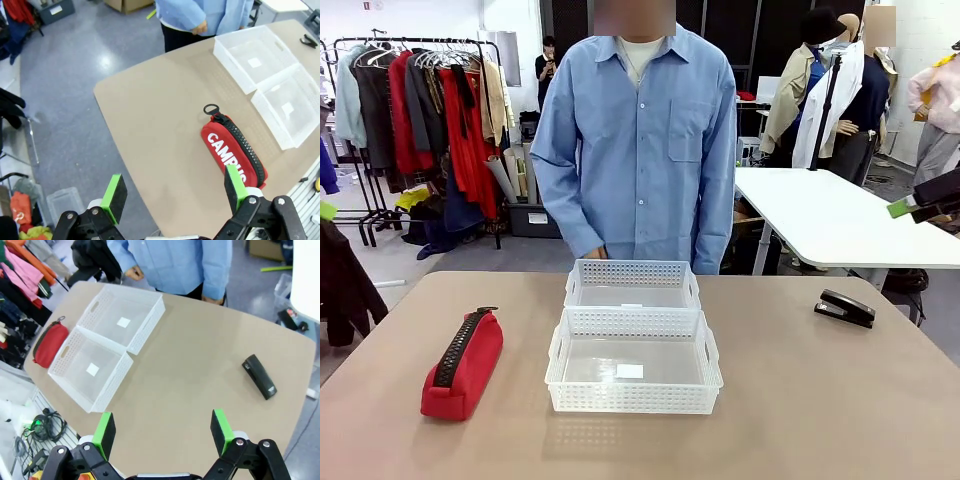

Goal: Distribute items into two baskets.
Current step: Pick up the Pencil pouch that the person points to.

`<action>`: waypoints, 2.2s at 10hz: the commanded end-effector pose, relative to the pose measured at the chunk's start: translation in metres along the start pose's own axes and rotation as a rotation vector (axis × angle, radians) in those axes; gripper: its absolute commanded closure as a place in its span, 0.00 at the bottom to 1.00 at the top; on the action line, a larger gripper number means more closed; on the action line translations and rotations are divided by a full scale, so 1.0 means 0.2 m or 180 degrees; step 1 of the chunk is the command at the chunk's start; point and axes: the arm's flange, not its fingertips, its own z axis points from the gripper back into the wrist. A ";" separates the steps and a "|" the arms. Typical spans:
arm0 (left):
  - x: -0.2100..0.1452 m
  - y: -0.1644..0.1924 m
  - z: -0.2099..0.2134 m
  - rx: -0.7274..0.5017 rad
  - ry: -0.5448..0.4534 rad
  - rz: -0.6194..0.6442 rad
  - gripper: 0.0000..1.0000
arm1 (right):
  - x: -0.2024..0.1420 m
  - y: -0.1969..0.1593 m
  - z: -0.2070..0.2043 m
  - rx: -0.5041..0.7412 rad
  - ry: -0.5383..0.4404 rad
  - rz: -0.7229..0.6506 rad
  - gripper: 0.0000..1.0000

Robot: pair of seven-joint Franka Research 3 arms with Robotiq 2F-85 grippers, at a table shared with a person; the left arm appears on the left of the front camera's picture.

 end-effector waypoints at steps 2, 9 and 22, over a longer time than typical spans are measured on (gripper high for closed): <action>0.03 0.03 -0.01 -0.0137 -0.0156 -0.0103 0.00 | -0.07 -0.02 0.08 0.0048 -0.0139 0.0087 0.00; 0.07 0.01 0.02 -0.0212 -0.0357 -0.0177 0.00 | -0.09 -0.03 0.14 0.0047 -0.0329 0.0041 0.00; 0.06 -0.01 0.02 -0.0192 -0.0337 -0.0129 0.00 | -0.07 -0.03 0.16 0.0005 -0.0249 -0.0035 0.00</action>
